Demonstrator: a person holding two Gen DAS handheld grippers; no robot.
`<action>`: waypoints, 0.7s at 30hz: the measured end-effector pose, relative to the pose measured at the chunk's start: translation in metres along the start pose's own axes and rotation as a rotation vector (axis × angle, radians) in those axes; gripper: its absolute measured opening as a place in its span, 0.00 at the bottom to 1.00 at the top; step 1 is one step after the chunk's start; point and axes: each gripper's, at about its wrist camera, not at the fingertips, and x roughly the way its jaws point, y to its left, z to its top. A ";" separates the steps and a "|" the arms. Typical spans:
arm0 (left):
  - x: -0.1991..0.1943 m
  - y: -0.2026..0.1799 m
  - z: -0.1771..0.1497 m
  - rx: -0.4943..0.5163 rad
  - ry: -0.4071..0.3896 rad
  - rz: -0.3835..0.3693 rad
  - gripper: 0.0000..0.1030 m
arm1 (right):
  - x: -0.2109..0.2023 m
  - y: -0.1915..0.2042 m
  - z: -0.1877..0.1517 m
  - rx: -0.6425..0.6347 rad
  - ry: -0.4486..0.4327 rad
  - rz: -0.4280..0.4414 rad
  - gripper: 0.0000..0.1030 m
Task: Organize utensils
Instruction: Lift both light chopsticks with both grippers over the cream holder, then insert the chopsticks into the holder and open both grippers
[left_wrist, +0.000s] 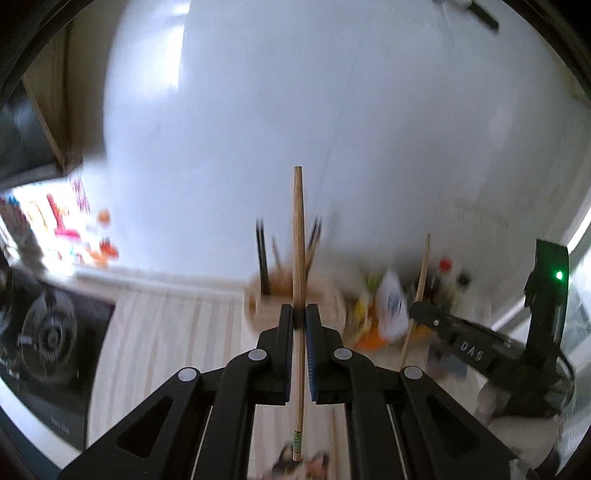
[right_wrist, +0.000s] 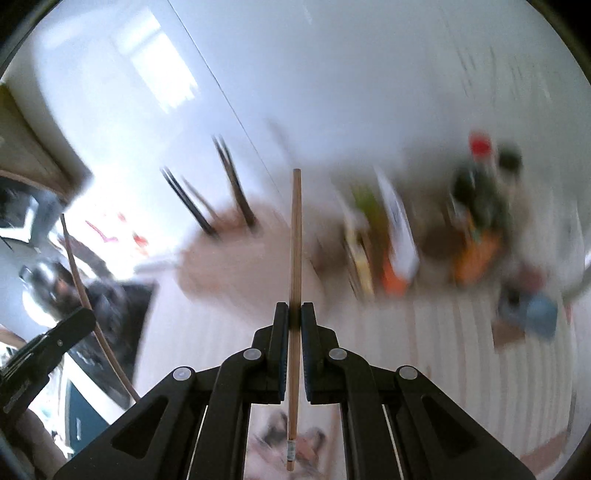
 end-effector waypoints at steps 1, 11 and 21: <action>0.001 -0.001 0.014 -0.007 -0.030 0.006 0.04 | -0.006 0.008 0.017 -0.009 -0.041 0.008 0.07; 0.063 0.019 0.078 -0.062 -0.140 0.067 0.04 | 0.014 0.045 0.116 -0.015 -0.296 -0.038 0.07; 0.128 0.036 0.076 -0.066 -0.147 0.102 0.04 | 0.070 0.062 0.142 -0.065 -0.375 -0.038 0.07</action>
